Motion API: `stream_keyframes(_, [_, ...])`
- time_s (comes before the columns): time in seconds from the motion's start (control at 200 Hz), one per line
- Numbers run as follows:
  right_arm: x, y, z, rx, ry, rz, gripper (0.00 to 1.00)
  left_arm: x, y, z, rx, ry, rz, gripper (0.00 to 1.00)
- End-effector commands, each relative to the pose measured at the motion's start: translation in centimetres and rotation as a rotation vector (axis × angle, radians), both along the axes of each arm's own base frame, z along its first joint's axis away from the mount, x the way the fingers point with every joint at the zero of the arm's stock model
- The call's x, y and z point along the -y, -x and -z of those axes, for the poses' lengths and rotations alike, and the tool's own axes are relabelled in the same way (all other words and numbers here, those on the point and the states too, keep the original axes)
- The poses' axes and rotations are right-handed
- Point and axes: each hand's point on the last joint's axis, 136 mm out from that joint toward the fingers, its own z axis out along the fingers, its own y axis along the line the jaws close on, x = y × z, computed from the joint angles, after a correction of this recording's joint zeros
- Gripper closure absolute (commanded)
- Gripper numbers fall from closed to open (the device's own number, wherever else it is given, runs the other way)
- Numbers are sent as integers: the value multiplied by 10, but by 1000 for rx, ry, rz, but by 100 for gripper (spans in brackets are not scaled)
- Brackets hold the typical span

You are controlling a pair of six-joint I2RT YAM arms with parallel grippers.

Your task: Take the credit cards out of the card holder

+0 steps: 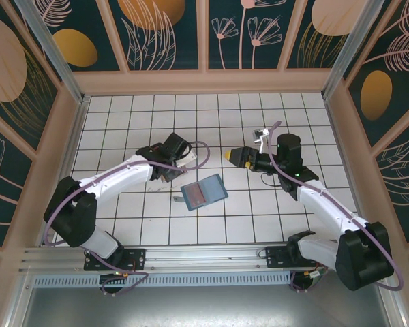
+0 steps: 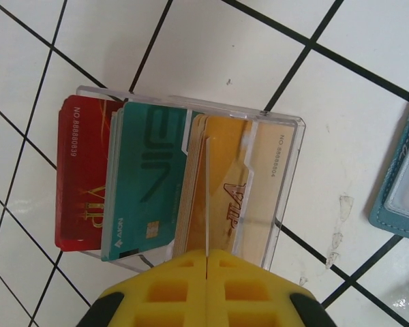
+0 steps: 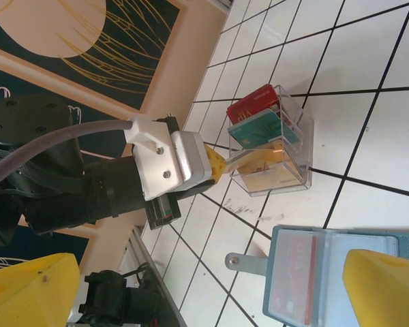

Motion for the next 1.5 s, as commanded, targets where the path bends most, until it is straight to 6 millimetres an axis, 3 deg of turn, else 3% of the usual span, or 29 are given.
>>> stream_keyframes(0.0, [2,-3,1,13,-3,3,1,-5,-2,11,5,-28,15,100])
stream_keyframes(0.29, [2,-4,1,9,-4,4,1,-9,-7,18,29,-54,10,100])
stream_keyframes(0.355, [2,-4,2,7,-4,4,1,-10,-8,18,38,-54,2,89])
stream_keyframes(0.526, [2,-3,2,5,-7,2,1,-14,-14,16,70,-60,-25,82])
stream_keyframes(0.556, [2,-3,2,5,-8,2,1,-16,-16,15,79,-62,-33,77])
stream_keyframes(0.591, [1,-3,1,5,-10,0,1,-17,-18,13,94,-69,-40,65])
stream_keyframes(0.791, [1,-3,3,-3,-10,2,1,-16,-25,2,125,-42,-63,64])
stream_keyframes(1.021, [3,-8,13,-19,29,29,1,-11,-39,-26,189,53,-183,49])
stream_keyframes(1.201, [3,-15,33,-26,154,70,1,-28,-54,-70,345,149,-420,47])
stream_keyframes(1.231, [0,-15,36,-25,175,68,1,-29,-53,-76,352,177,-441,44])
stream_keyframes(1.321, [-6,-15,46,-31,230,68,1,-28,-47,-91,345,273,-494,21])
stream_keyframes(1.491, [-19,-13,71,-38,337,59,2,-25,-28,-111,291,475,-601,20])
